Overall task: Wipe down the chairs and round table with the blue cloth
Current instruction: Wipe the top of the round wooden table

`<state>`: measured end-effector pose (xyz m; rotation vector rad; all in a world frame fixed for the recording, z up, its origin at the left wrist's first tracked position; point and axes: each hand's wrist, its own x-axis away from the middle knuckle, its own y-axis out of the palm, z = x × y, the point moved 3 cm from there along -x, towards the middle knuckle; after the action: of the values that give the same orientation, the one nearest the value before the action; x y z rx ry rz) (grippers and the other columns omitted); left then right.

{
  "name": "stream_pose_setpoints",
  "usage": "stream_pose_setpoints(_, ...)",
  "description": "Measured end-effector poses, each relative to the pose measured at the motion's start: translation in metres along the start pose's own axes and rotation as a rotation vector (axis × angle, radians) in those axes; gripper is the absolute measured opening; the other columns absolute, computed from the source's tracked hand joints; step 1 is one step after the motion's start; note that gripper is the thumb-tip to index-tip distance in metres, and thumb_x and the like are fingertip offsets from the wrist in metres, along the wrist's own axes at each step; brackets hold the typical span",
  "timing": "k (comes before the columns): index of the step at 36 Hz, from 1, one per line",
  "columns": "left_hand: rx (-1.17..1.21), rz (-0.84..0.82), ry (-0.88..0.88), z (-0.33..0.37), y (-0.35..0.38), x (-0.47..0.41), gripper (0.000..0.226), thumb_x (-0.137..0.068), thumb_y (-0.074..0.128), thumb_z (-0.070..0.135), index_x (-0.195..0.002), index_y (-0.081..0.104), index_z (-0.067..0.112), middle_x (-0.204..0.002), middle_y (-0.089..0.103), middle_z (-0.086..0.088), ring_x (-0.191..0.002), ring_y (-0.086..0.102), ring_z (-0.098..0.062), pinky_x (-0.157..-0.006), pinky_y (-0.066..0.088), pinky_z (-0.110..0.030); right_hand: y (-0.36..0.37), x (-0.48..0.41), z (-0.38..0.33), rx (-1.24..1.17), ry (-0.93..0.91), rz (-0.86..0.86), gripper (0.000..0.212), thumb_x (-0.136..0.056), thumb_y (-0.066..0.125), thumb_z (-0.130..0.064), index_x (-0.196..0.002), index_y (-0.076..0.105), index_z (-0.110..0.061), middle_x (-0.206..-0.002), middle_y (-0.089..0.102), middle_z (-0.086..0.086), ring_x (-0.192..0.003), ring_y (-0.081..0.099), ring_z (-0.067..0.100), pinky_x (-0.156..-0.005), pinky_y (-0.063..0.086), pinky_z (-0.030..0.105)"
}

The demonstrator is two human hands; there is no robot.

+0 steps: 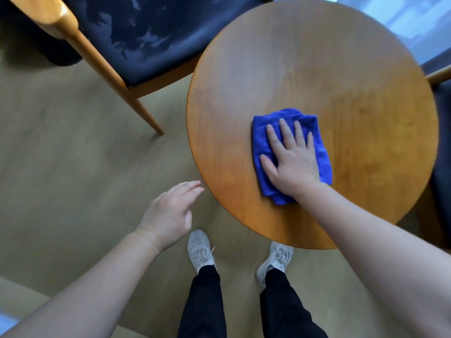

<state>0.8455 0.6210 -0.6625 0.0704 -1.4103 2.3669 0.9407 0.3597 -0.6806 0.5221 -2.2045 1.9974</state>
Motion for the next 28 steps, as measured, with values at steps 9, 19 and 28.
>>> stream_pose_setpoints(9, 0.016, 0.038, -0.056, -0.004, 0.007, 0.011, 0.055, -0.067, 0.043, 0.005, -0.116, 0.065, 0.014, -0.127, 0.061, 0.0, -0.117, 0.056, -0.02, -0.094, 0.046, -0.035, 0.035, 0.081, -0.039, -0.022, -0.054, 0.01, 0.069, -0.09, 0.034, -0.056, -0.151, 0.029, -0.023, -0.158, 0.024, 0.009, -0.145, 0.015, 0.04, -0.115, 0.011, 0.06)
stream_pose_setpoints(19, 0.031, 0.065, -0.081, -0.016, 0.009, 0.017, 0.054, -0.068, 0.043, 0.005, -0.116, 0.065, 0.014, -0.127, 0.061, 0.0, -0.116, 0.056, -0.02, -0.094, 0.047, -0.036, 0.043, 0.087, -0.051, 0.006, -0.117, 0.018, 0.071, -0.088, 0.037, -0.057, -0.15, 0.029, -0.024, -0.159, 0.024, 0.01, -0.145, 0.013, 0.042, -0.114, 0.01, 0.061)
stream_pose_setpoints(28, 0.039, 0.077, -0.111, -0.031, 0.004, 0.015, 0.055, -0.067, 0.042, 0.005, -0.116, 0.065, 0.012, -0.126, 0.061, -0.002, -0.116, 0.057, -0.021, -0.098, 0.043, -0.035, 0.022, 0.027, -0.055, 0.005, -0.187, 0.03, 0.072, -0.087, 0.036, -0.059, -0.151, 0.028, -0.028, -0.16, 0.02, 0.007, -0.146, 0.014, 0.038, -0.116, 0.011, 0.059)
